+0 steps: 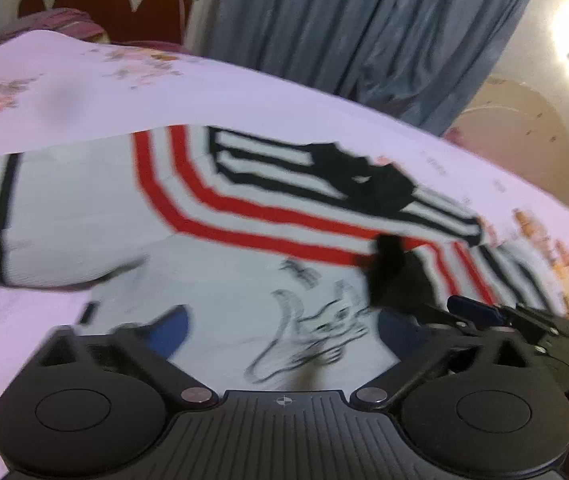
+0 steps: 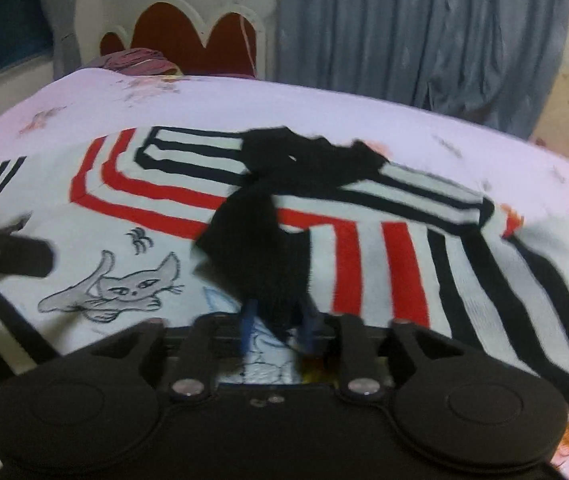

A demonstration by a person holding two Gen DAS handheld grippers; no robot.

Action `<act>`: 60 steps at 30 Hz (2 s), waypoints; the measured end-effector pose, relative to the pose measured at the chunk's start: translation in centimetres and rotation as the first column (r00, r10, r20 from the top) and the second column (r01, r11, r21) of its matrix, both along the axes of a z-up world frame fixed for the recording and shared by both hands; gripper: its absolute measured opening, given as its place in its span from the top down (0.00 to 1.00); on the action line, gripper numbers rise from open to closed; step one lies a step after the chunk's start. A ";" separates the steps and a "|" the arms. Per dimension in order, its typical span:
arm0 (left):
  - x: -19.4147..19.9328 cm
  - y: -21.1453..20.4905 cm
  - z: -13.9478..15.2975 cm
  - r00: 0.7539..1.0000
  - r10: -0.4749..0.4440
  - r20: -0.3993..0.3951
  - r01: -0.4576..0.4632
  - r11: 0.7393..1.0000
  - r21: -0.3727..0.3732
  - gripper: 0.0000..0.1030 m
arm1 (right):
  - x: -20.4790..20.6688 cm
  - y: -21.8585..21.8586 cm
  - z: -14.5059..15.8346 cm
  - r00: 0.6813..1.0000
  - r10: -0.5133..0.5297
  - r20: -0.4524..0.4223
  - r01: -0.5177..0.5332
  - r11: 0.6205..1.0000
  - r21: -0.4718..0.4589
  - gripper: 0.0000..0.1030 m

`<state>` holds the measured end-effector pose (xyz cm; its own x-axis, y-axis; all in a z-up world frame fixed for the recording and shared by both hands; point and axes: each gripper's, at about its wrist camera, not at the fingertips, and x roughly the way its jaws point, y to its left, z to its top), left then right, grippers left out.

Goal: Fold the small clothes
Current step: 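Carry the sleeve across the sweater body with the right tool and release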

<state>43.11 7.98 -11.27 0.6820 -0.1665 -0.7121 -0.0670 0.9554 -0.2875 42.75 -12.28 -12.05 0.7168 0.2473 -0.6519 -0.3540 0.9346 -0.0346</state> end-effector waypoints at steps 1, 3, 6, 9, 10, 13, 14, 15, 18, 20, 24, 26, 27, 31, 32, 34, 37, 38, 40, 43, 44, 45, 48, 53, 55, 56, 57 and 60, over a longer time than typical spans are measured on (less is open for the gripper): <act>0.6 -0.5 -0.2 1.000 -0.016 -0.004 0.016 1.000 -0.025 0.20 | -0.4 -0.8 0.7 1.000 -0.023 0.018 0.023 0.999 0.041 0.66; 1.4 -1.6 -0.5 0.998 -0.057 -0.002 0.057 0.996 -0.065 0.22 | -0.6 -2.4 1.7 0.996 -0.083 0.030 0.080 0.993 0.087 0.70; 3.6 -4.1 -1.5 0.991 -0.132 -0.015 0.130 0.988 -0.077 0.22 | -0.9 -4.9 3.2 0.980 -0.183 0.074 0.175 0.978 0.111 0.71; 5.6 -5.9 -2.5 0.985 -0.167 -0.037 0.163 0.982 -0.092 0.22 | -1.8 -8.3 4.5 0.949 -0.291 0.120 0.276 0.953 0.126 0.71; 6.3 -6.5 -2.8 0.984 -0.175 -0.040 0.171 0.981 -0.092 0.25 | -2.2 -9.3 4.9 0.936 -0.328 0.132 0.311 0.941 0.132 0.71; 7.5 -7.5 -3.2 0.980 -0.194 -0.036 0.191 0.979 -0.076 0.73 | -2.8 -12.5 5.1 0.889 -0.436 0.140 0.418 0.897 0.146 0.72; 8.0 -7.6 -3.4 0.979 -0.200 -0.039 0.196 0.977 -0.086 0.92 | -3.1 -13.3 5.0 0.873 -0.468 0.139 0.449 0.881 0.149 0.72; 8.2 -7.5 -3.4 0.977 -0.211 -0.036 0.206 0.972 -0.110 0.94 | -3.2 -14.1 4.9 0.854 -0.503 0.134 0.484 0.862 0.152 0.71; 7.4 -6.6 -1.1 0.975 -0.213 0.055 0.217 0.974 -0.072 0.94 | -3.2 -16.6 4.3 0.805 -0.590 0.069 0.568 0.799 0.198 0.72; 6.7 -5.3 0.4 0.975 -0.199 0.099 0.203 0.979 -0.026 0.94 | -3.1 -17.5 4.0 0.790 -0.612 0.040 0.590 0.776 0.222 0.72; 6.3 -1.5 -0.1 0.989 -0.130 0.070 0.127 0.991 0.042 0.94 | -3.2 -18.0 3.3 0.804 -0.595 0.000 0.579 0.782 0.232 0.71; 6.4 -0.5 -1.2 0.992 -0.118 0.035 0.117 0.993 0.020 0.94 | -3.2 -17.6 2.5 0.826 -0.563 -0.027 0.554 0.803 0.221 0.71; 6.3 -0.6 -1.5 0.993 -0.118 0.029 0.117 0.993 0.031 0.94 | -3.3 -17.3 2.2 0.834 -0.550 -0.040 0.545 0.810 0.215 0.71; 5.9 -0.8 -1.9 0.993 -0.111 0.033 0.110 0.993 0.036 0.94 | -3.1 -16.2 1.0 0.864 -0.498 -0.071 0.502 0.846 0.180 0.69; 5.9 -0.8 -1.9 0.994 -0.108 0.034 0.107 0.994 0.034 0.94 | -3.0 -16.1 0.7 0.868 -0.489 -0.084 0.496 0.850 0.176 0.69; 5.8 -0.6 -2.1 0.994 -0.099 0.035 0.098 0.995 0.034 0.94 | -2.6 -16.2 0.1 0.870 -0.481 -0.113 0.494 0.853 0.171 0.72; 5.9 -0.1 -2.7 0.995 -0.098 0.024 0.098 0.995 0.034 0.94 | -2.1 -16.1 -0.5 0.868 -0.475 -0.141 0.492 0.860 0.136 0.76; 5.9 -0.1 -2.7 0.994 -0.107 0.022 0.106 0.994 0.034 0.94 | -2.4 -16.3 -0.2 0.870 -0.476 -0.125 0.491 0.857 0.157 0.76; 5.5 -0.2 -2.2 0.993 -0.110 0.033 0.108 0.993 0.053 0.91 | -2.8 -16.6 0.8 0.873 -0.480 -0.087 0.487 0.852 0.190 0.71; 5.5 -0.2 -2.0 0.994 -0.096 0.050 0.092 0.992 0.082 0.54 | -2.0 -17.2 1.6 0.879 -0.473 -0.056 0.472 0.851 0.230 0.68; 5.7 -0.2 -2.0 0.995 -0.092 0.050 0.088 0.992 0.086 0.54 | -1.1 -17.5 1.8 0.881 -0.469 -0.060 0.468 0.848 0.248 0.68; 6.1 -0.2 -2.1 0.995 -0.092 0.043 0.088 0.993 0.084 0.54 | -0.2 -17.7 2.0 0.882 -0.466 -0.065 0.466 0.846 0.260 0.68; 7.5 -0.2 -2.7 0.996 -0.088 0.019 0.086 0.994 0.069 0.54 | 3.4 -18.3 2.5 0.897 -0.438 -0.062 0.434 0.846 0.309 0.63; 8.8 0.3 -3.6 0.997 -0.082 0.002 0.082 0.997 -0.014 0.95 | 10.2 -20.8 0.9 0.894 -0.425 -0.140 0.445 0.807 0.388 0.60; 8.5 0.3 -3.7 0.996 -0.085 0.020 0.085 0.996 -0.011 0.96 | 11.7 -22.3 -0.2 0.887 -0.415 -0.201 0.460 0.765 0.450 0.61; 8.2 0.2 -3.6 0.996 -0.086 0.039 0.086 0.996 -0.006 0.96 | 12.2 -22.7 -0.7 0.887 -0.399 -0.232 0.461 0.747 0.478 0.61; 7.6 0.3 -3.4 0.994 -0.082 0.078 0.082 0.997 -0.003 0.96 | 12.7 -23.0 -1.2 0.892 -0.367 -0.263 0.452 0.734 0.507 0.75; 6.4 0.5 -3.5 0.990 -0.047 0.131 0.040 0.998 0.055 0.96 | 12.4 -21.3 -0.2 0.935 -0.320 -0.153 0.354 0.829 0.432 0.91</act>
